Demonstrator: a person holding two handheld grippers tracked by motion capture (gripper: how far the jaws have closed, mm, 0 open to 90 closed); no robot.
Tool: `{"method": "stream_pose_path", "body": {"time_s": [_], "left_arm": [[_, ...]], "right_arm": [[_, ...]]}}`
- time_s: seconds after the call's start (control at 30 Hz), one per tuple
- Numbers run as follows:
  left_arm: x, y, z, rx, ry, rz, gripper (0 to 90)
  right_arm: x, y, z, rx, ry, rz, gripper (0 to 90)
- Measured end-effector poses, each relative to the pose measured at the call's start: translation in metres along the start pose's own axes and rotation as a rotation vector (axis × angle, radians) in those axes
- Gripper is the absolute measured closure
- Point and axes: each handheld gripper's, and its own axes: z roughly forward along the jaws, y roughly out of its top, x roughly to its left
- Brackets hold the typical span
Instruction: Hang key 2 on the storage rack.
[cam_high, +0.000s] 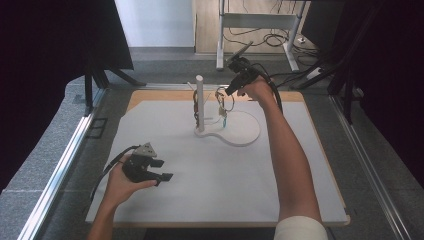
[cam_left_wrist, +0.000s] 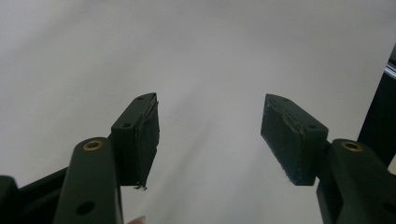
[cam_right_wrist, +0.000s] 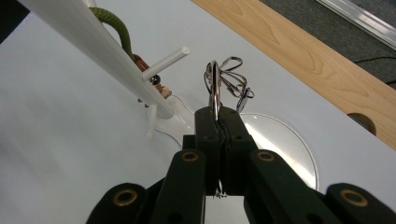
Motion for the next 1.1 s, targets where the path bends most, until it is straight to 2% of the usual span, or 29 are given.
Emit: {"method": "stream_pose_path", "body": {"time_s": [0.43, 1.1], "left_arm": [[0.0, -0.001, -0.002, -0.006, 0.001, -0.001, 37.8], [0.0, -0.001, -0.002, -0.004, 0.001, 0.002, 37.7]], "right_arm": [[0.005, 0.011, 0.015, -0.007, -0.003, -0.005, 87.5], [0.018, 0.016, 0.026, -0.01, 0.017, -0.03, 87.5]]}}
